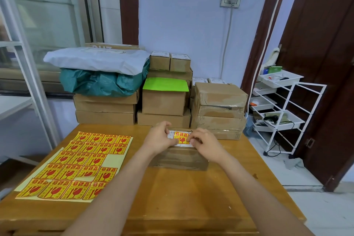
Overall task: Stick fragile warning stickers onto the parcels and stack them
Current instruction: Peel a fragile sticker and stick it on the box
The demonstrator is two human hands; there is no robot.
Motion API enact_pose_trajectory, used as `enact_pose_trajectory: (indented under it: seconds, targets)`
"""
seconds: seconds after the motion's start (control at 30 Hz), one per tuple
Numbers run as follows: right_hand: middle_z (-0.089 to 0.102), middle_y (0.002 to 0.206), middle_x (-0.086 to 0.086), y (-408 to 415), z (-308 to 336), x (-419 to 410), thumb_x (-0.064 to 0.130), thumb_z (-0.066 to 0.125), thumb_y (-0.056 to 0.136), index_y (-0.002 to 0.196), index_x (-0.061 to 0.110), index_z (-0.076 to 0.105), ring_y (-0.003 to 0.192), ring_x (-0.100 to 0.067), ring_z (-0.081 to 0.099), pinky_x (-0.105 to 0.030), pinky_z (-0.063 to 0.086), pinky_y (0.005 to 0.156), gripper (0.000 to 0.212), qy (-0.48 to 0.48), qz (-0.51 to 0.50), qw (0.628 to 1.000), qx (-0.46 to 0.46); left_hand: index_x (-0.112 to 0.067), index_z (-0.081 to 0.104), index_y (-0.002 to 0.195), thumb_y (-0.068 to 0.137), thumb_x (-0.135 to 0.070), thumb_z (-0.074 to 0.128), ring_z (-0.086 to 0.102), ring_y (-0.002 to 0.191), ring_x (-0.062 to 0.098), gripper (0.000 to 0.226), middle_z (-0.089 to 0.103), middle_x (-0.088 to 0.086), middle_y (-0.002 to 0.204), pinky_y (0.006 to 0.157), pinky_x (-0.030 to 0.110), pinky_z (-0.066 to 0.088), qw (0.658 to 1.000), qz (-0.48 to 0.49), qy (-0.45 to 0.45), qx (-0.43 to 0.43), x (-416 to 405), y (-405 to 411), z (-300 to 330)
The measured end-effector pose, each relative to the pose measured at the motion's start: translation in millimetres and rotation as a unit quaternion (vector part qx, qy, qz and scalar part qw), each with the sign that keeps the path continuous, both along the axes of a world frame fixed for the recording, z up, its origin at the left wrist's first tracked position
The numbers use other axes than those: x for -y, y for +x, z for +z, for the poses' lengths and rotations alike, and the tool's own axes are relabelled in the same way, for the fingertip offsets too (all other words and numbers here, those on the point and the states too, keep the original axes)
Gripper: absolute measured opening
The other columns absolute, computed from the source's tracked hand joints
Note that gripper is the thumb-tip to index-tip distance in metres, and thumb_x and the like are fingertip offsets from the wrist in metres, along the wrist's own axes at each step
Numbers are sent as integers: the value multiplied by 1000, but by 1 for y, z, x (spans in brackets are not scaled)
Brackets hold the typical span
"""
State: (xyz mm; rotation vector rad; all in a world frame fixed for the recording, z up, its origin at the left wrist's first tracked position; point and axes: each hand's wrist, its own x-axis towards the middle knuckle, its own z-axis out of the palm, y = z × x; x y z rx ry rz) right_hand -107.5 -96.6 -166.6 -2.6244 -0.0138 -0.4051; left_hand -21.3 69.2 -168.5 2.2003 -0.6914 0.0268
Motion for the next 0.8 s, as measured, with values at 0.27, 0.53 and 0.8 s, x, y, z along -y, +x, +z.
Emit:
enact_pose_trajectory:
  seconds: [0.27,0.53,0.8]
  targets:
    - [45,91,7,10,-5,-5,12,51,95,112,19,69,91,-9,40,-19,33,78,25,16,-2,1000,17,-12,45,133,80,-42,69,38,122,18,65,48,1,129,99,32,38,996,32,72,45,4,1,-2]
    - [41,96,7,8,-8,-7,15,41,98,124,30,61,95,-15,37,-29,35,85,36,-54,-3,998,14,-13,52,125,83,-50,63,42,117,17,57,52,-1,123,94,31,38,992,70,88,64,12,3,-1]
    - [48,96,6,8,-14,-7,17,50,95,115,22,68,95,-11,38,-31,38,92,27,-1,-40,998,56,-14,57,116,85,-40,66,43,115,16,41,54,-1,120,94,31,38,993,87,60,47,15,8,-2]
